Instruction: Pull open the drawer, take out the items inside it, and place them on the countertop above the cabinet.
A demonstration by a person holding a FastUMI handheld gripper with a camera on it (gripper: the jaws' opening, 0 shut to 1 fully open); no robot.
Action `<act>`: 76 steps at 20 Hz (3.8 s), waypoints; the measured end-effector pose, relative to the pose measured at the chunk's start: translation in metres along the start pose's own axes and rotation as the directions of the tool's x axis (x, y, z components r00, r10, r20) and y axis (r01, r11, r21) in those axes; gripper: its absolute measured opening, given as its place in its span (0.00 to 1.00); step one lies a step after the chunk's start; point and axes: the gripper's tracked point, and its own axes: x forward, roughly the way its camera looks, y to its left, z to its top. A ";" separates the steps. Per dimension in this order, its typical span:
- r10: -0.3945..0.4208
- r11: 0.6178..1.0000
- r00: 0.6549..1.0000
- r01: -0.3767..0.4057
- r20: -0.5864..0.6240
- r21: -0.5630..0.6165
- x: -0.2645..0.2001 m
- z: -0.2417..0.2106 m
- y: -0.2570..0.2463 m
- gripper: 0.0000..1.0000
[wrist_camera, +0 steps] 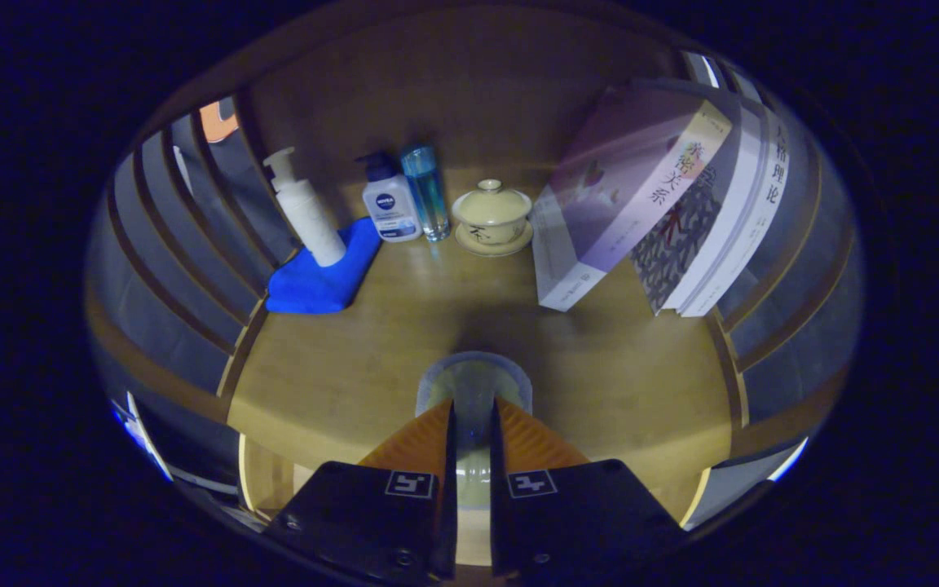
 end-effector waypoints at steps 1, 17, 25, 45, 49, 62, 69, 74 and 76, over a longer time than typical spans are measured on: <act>0.007 1.000 1.000 -0.008 0.003 0.012 0.003 0.001 0.000 0.19; 0.065 0.998 0.954 -0.058 0.293 -0.033 -0.022 0.018 0.007 0.80; 0.059 0.996 0.860 -0.016 0.507 -0.089 -0.108 0.005 0.034 0.85; 0.071 0.995 0.634 0.003 0.770 -0.095 -0.229 -0.163 0.030 0.99; 0.047 0.995 0.623 0.036 0.780 -0.089 -0.213 -0.208 0.017 0.99; -0.055 0.993 0.745 0.108 0.664 -0.039 -0.103 -0.324 -0.011 0.99; -0.067 0.992 0.798 0.118 0.599 -0.045 -0.063 -0.335 0.002 1.00; -0.078 0.990 0.798 0.130 0.598 -0.044 -0.055 -0.332 0.006 1.00; -0.090 0.991 0.793 0.132 0.602 -0.026 -0.053 -0.327 0.005 1.00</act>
